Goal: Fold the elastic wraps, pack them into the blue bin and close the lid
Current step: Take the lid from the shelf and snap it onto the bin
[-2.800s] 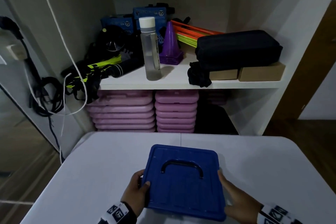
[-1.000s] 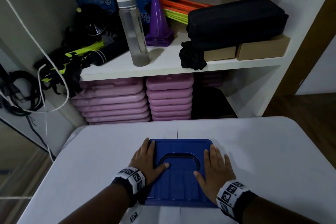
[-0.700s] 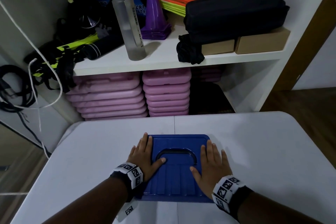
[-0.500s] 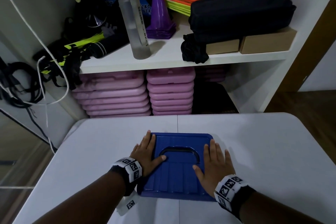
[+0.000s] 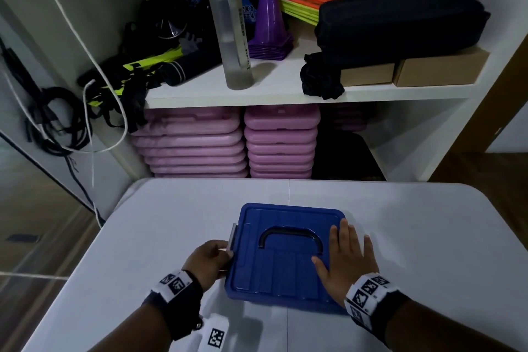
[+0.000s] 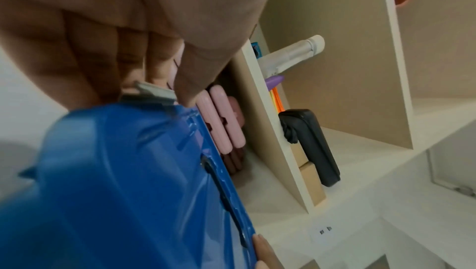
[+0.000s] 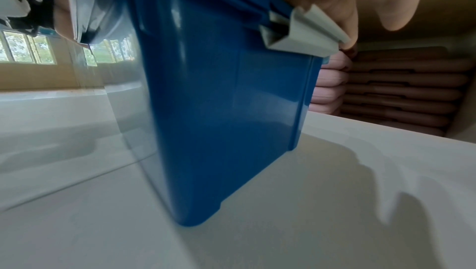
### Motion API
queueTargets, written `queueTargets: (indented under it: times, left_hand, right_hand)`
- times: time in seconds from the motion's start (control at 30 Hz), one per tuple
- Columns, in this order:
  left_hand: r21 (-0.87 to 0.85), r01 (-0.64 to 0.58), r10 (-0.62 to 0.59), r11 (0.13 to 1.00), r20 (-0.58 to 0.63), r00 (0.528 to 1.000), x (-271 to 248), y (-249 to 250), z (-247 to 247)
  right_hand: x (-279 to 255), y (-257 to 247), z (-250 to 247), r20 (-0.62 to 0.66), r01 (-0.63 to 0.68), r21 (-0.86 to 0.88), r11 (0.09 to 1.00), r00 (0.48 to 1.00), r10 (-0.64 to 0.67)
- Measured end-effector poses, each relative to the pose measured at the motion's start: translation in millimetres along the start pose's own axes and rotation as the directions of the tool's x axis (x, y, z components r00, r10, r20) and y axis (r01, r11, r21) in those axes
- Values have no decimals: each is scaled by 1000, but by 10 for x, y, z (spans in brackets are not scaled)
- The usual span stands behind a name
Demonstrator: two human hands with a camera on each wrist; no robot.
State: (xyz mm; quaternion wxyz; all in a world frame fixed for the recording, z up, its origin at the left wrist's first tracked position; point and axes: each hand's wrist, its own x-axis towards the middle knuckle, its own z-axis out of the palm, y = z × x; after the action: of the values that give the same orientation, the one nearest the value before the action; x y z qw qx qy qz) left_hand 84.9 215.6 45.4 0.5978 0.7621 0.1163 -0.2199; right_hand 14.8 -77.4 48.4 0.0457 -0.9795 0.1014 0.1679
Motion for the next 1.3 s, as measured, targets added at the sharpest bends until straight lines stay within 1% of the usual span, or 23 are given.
queueTargets:
  times: [0.07, 0.13, 0.2, 0.27, 0.33, 0.43, 0.5, 0.63, 0.7, 0.73, 0.77, 0.8, 0.83, 0.87, 0.9, 1.0, 1.03, 1.07, 1.1, 1.13, 1.17, 1.23, 1.3]
  left_hand:
    - [75, -44, 49, 996, -60, 997, 17, -22, -21]
    - [148, -69, 81, 987, -78, 994, 17, -32, -24]
    - [133, -65, 77, 989, -86, 993, 25, 4, -4]
    - [40, -4, 6, 999, -57, 998, 42, 54, 14]
    - [-63, 80, -79, 995, 23, 997, 72, 66, 12]
    - [-77, 128, -121, 989, 99, 988, 116, 25, 5]
    - [-37, 131, -127, 991, 102, 987, 139, 20, 20]
    - [50, 111, -114, 993, 51, 992, 170, 53, 46]
    - [98, 100, -105, 990, 45, 993, 179, 57, 43]
    - [153, 84, -92, 985, 45, 995, 183, 66, 46]
    - [253, 58, -70, 966, 38, 997, 182, 84, 52]
    - [392, 24, -38, 919, 28, 999, 174, 109, 66]
    - [525, -5, -8, 851, 23, 1000, 161, 140, 87]
    - [616, -29, 21, 787, 21, 1000, 142, 170, 117]
    - [669, -41, 37, 742, 21, 999, 119, 200, 143]
    - [739, -94, 125, 667, 13, 992, 14, 275, 210]
    - [781, -130, 180, 611, 24, 983, -37, 290, 244]
    - [831, -172, 230, 528, 54, 972, -95, 297, 291]
    - [871, -211, 268, 444, 96, 959, -163, 306, 354]
    - [890, -249, 288, 381, 142, 947, -231, 314, 430]
    - [900, -273, 279, 340, 181, 943, -276, 312, 509]
    - [912, -290, 222, 290, 230, 948, -335, 295, 662]
    - [932, -278, 155, 232, 247, 956, -353, 233, 762]
  right_hand:
    - [-3, -6, -1, 12, -10, -11, 1000, 1000, 10]
    - [-16, -12, -4, 23, -16, -10, 1000, 1000, 16]
    - [-26, -17, -17, 31, -18, -9, 1000, 999, 19]
    - [-32, -26, -30, 36, -18, -8, 1000, 999, 18]
    - [-40, -29, -42, 39, -23, -7, 1000, 999, 23]
    - [-47, -33, -59, 43, -21, -3, 1000, 999, 21]
    - [-50, -34, -64, 44, -21, 0, 1000, 999, 21]
    - [-47, -29, -62, 44, -18, 4, 1000, 999, 18]
    - [-45, -23, -56, 42, -16, 5, 1000, 999, 16]
    - [-46, -23, -57, 42, -16, 8, 1000, 999, 16]
    - [-44, -21, -53, 43, -14, 11, 1000, 999, 13]
    - [-40, -19, -49, 43, -10, 10, 1000, 999, 9]
    - [-36, -17, -46, 45, -6, 5, 1000, 999, 6]
    - [-35, -15, -46, 48, -5, -2, 1000, 999, 5]
    - [-35, -16, -49, 49, -3, -5, 1000, 999, 3]
    - [-30, -11, -41, 36, 12, 6, 1000, 999, -12]
    - [-28, -6, -32, 33, 17, 13, 1000, 999, -18]
    - [-27, 0, -19, 24, 25, 28, 999, 999, -26]
    - [-25, 6, -7, 19, 34, 49, 998, 999, -35]
    - [-19, 20, 6, 18, 40, 75, 996, 999, -42]
    - [-10, 39, 22, 22, 49, 104, 993, 998, -52]
    - [-4, 101, 34, 22, 85, 196, 977, 996, -91]
    - [-39, 195, 48, -4, 116, 349, 930, 992, -123]
